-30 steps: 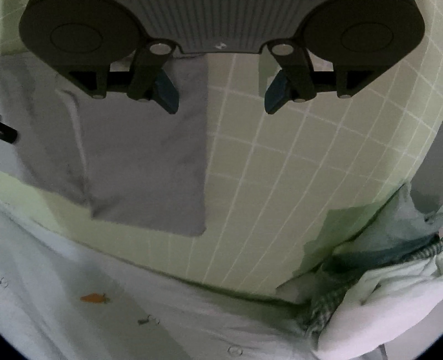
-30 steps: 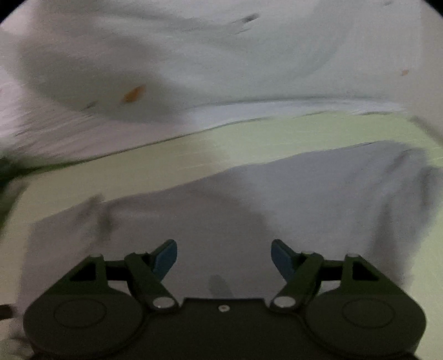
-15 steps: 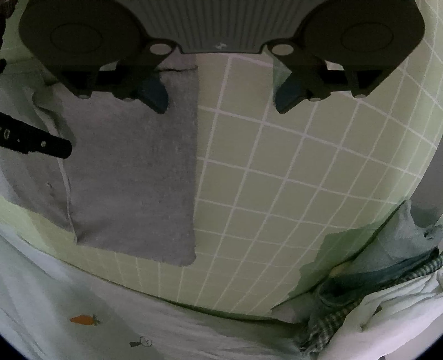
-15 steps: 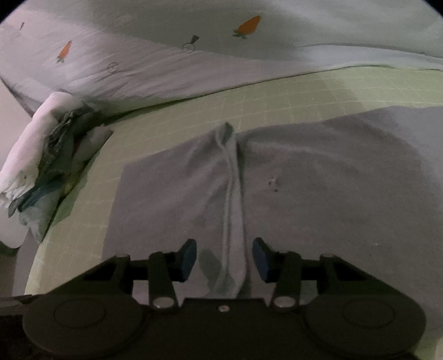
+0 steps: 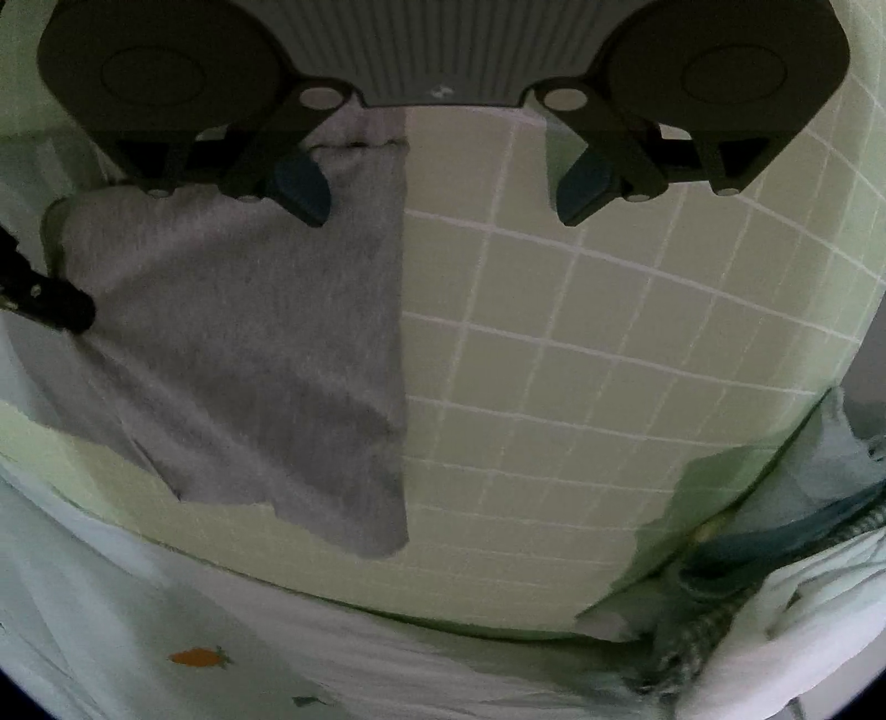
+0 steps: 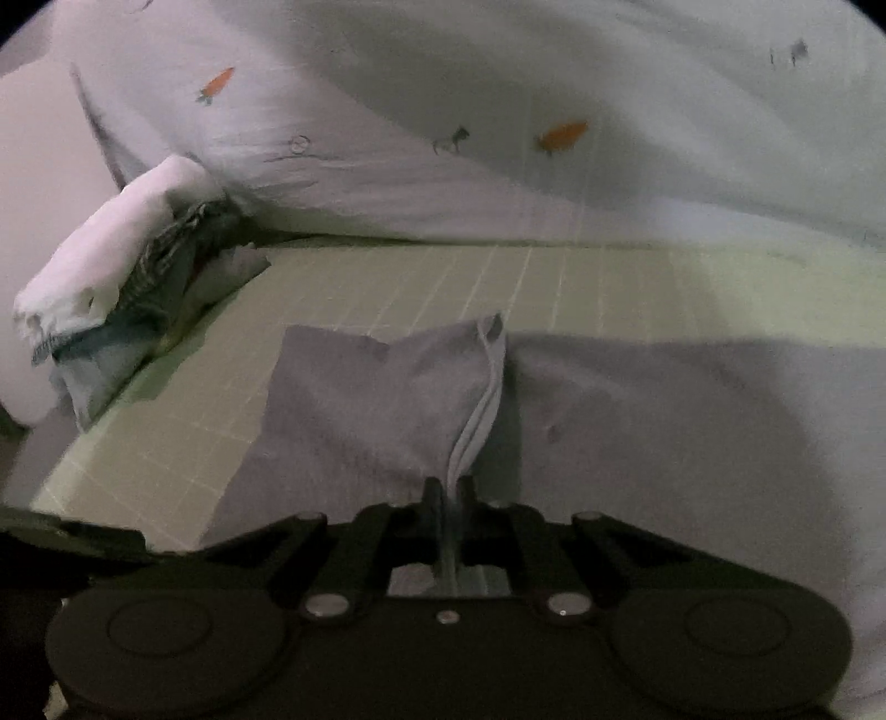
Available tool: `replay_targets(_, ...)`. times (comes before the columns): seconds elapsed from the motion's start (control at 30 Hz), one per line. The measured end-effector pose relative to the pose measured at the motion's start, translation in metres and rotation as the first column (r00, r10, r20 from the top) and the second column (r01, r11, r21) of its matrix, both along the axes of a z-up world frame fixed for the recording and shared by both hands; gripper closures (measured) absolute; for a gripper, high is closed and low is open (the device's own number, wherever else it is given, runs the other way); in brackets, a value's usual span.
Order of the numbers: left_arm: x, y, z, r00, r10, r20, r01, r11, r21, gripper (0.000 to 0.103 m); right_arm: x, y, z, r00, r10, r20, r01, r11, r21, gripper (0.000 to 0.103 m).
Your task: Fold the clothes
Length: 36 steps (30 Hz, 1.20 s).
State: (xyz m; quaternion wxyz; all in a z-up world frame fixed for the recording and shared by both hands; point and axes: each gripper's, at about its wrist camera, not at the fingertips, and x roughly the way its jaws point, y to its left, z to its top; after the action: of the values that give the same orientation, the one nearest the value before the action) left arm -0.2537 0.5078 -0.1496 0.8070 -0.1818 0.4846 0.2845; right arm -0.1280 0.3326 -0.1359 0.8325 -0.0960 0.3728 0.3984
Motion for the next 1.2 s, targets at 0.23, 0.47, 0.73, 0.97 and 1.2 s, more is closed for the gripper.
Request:
replay_targets(0.23, -0.002, -0.002, 0.005, 0.999, 0.032, -0.033, -0.032, 0.999, -0.003, 0.012, 0.008, -0.016, -0.026, 0.993, -0.093, -0.074, 0.087, 0.993, -0.082, 0.057)
replay_targets(0.47, -0.003, -0.031, 0.021, 0.997, -0.029, -0.066, 0.034, 0.996, 0.079, 0.012, 0.011, -0.058, -0.023, 0.976, -0.213, -0.035, 0.208, 0.972, -0.111, 0.023)
replay_targets(0.73, -0.027, -0.094, 0.043, 0.996, -0.065, -0.056, 0.070, 0.993, 0.090, 0.012, -0.009, -0.135, -0.035, 0.938, -0.334, -0.098, 0.316, 0.935, -0.162, 0.009)
replay_targets(0.97, -0.043, -0.148, 0.048, 0.997, -0.048, -0.058, 0.051, 0.998, 0.044, 0.012, -0.018, -0.202, -0.021, 0.927, -0.353, -0.129, 0.330, 0.929, -0.167, 0.005)
replay_targets(1.2, -0.059, -0.142, 0.054, 0.999, 0.027, -0.043, -0.024, 0.998, 0.062, 0.012, -0.006, -0.211, -0.005, 0.937, -0.345, -0.063, 0.338, 0.936, -0.093, 0.003)
